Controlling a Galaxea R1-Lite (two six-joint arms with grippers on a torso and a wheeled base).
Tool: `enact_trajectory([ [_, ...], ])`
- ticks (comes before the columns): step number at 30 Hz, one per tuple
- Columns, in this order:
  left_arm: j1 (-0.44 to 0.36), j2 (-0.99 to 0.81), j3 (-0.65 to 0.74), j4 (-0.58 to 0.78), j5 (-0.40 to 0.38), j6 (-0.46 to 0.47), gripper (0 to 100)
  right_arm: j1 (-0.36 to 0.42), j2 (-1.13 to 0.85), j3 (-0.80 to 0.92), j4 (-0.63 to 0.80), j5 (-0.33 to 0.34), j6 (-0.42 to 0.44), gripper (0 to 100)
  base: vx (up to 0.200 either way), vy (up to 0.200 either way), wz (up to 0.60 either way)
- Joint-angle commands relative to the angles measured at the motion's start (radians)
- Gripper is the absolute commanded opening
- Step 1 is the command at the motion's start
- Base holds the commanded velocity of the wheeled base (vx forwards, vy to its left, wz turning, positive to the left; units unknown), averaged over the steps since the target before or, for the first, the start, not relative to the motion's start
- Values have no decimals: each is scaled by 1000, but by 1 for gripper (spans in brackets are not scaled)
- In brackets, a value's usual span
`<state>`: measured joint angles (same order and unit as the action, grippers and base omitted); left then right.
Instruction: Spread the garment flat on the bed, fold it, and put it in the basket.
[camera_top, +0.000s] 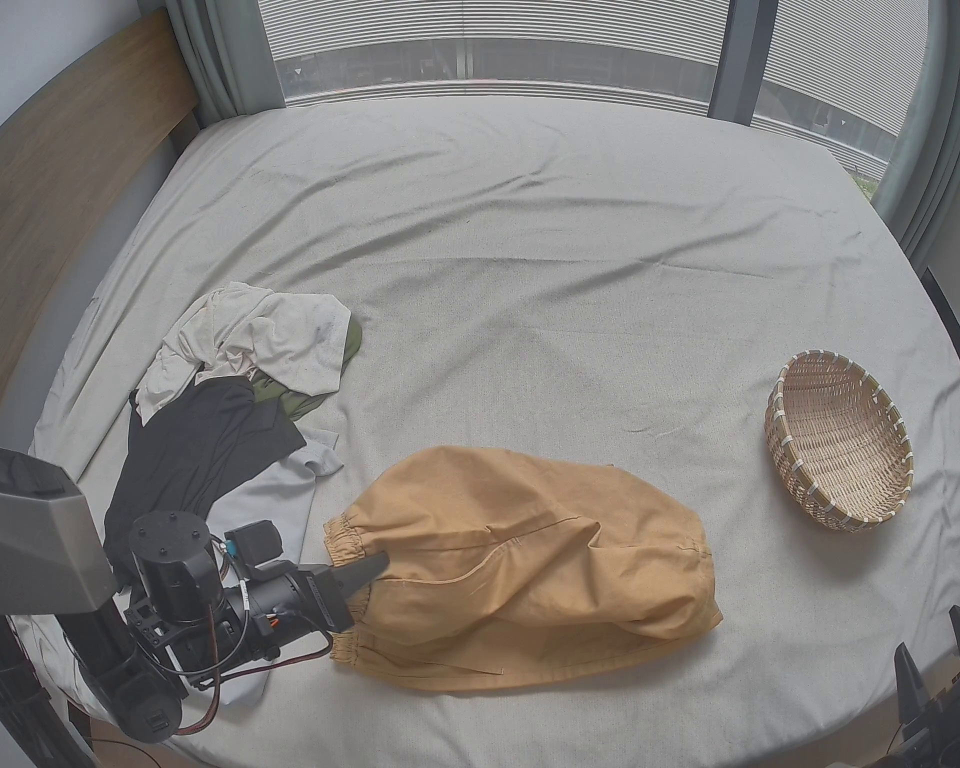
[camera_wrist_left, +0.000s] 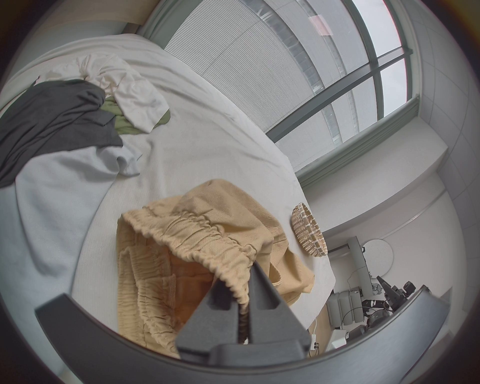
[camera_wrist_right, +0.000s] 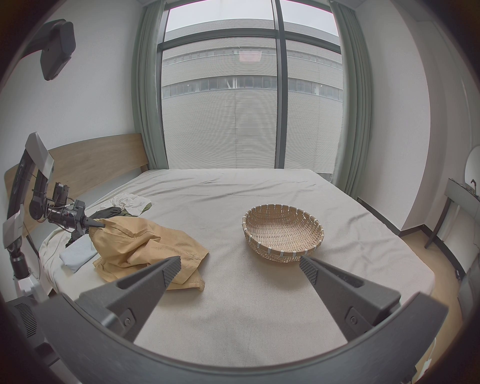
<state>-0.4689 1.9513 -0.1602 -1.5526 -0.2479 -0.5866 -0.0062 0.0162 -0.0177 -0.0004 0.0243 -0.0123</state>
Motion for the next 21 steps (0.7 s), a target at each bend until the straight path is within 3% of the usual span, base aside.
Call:
enact_trajectory([
  [1,4,-63,-21,-4,-1,1,0,0,-16,16,-1,2,-3,100,0,0,0],
  [8,1,-164,-65,-3,-10,7,0,0,-16,16,-1,2,-3,100,0,0,0],
  [15,4,-270,-62,-1,-105,16,0,0,-16,16,-1,2,-1,100,0,0,0],
  [21,41,-281,-62,-1,-122,14,0,0,-16,16,-1,2,-1,100,0,0,0],
])
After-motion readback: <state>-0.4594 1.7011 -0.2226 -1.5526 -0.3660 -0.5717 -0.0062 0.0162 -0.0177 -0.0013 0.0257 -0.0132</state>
